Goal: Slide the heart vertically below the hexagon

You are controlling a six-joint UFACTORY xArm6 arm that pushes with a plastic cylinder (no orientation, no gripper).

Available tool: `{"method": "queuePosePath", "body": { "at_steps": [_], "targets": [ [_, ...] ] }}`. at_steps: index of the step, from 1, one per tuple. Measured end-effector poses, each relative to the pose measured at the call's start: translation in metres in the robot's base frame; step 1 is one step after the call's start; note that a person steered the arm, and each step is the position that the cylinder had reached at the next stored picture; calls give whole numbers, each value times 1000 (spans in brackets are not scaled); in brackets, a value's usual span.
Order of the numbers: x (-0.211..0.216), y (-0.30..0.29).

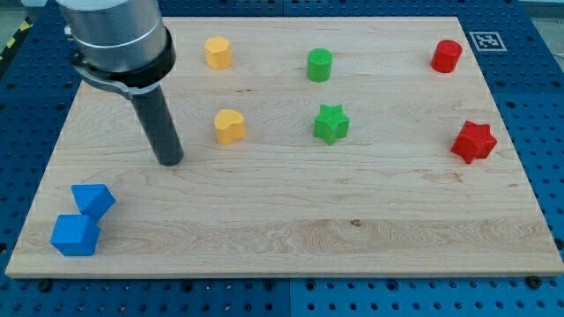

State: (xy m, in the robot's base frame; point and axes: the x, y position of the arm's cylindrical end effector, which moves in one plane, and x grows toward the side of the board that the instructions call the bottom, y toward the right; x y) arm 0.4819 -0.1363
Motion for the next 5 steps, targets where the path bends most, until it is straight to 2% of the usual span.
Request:
{"method": "queuePosePath", "body": {
  "at_steps": [2,3,4,5],
  "targets": [
    [16,97],
    [5,104],
    [-46,106],
    [-59,103]
  ]
}}
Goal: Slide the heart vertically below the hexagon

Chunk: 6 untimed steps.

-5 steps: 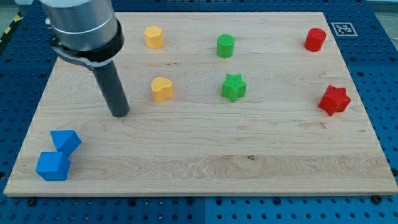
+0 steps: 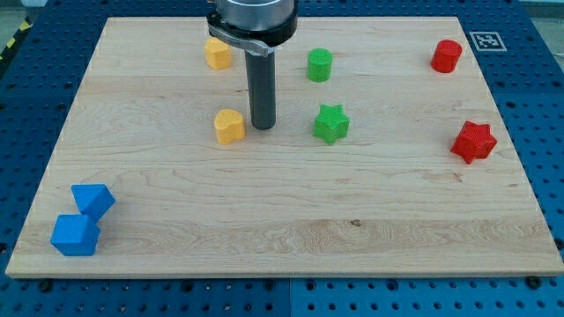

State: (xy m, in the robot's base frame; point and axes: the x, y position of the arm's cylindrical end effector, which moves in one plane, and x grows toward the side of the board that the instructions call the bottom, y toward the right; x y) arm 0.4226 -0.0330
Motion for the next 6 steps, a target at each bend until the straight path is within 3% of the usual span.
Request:
{"method": "queuePosePath", "body": {
  "at_steps": [6],
  "targets": [
    [18,-50]
  ]
}}
